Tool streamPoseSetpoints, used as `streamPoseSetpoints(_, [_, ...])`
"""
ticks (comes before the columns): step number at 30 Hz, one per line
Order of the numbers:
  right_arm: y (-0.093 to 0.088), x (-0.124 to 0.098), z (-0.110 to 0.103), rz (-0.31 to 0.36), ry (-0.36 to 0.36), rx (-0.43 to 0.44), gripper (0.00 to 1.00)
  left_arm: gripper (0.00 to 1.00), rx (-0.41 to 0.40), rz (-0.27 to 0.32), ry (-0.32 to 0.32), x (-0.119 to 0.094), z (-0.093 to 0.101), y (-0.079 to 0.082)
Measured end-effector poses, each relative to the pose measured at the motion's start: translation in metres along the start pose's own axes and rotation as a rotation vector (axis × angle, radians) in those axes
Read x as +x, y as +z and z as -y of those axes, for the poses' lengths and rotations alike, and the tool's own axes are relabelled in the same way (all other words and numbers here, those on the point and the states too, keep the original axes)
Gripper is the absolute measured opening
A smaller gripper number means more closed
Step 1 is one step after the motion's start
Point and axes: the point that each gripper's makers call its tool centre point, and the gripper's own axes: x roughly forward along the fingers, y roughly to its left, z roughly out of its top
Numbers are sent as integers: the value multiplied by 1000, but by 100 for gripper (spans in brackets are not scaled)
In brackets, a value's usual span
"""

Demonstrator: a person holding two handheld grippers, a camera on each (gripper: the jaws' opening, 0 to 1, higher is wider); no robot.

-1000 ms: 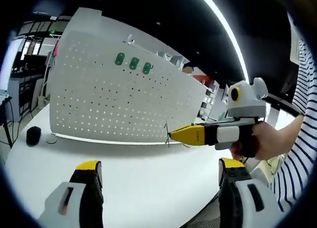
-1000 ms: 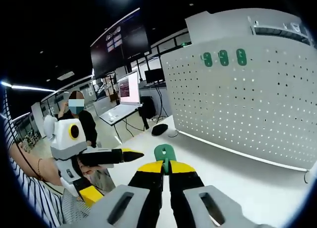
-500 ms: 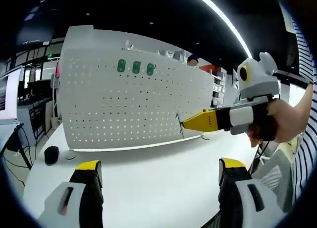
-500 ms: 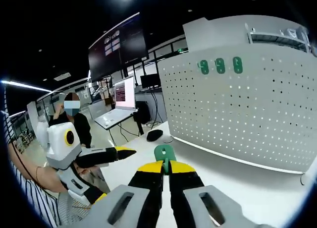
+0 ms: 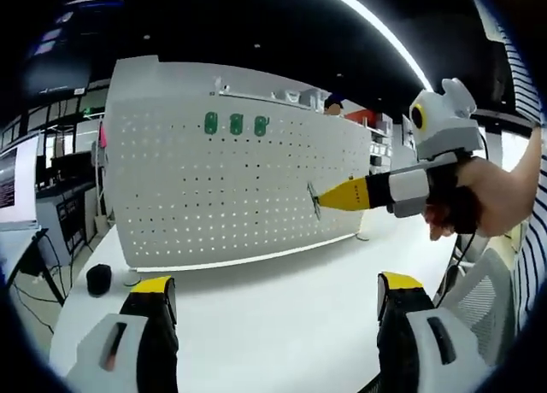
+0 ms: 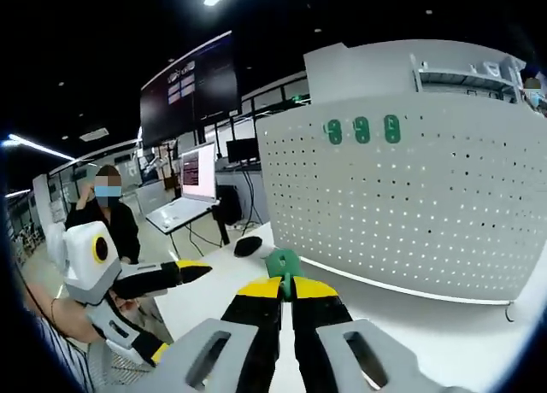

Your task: Insert the hook assembly into the mounting plate slot until the hook locks in place.

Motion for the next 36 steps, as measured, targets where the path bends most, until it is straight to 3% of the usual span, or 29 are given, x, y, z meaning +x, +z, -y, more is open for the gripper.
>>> streamPoseSetpoints(11, [30, -4, 29, 104, -124, -15, 1, 100, -11, -7, 10, -1, -2, -2])
streamPoseSetpoints(24, [58, 8, 71, 201, -268, 46, 1, 100, -33, -12, 16, -1, -4, -4])
streamPoseSetpoints(36, [69, 17, 90, 235, -320, 78, 1, 100, -30, -21, 17, 0, -4, -6])
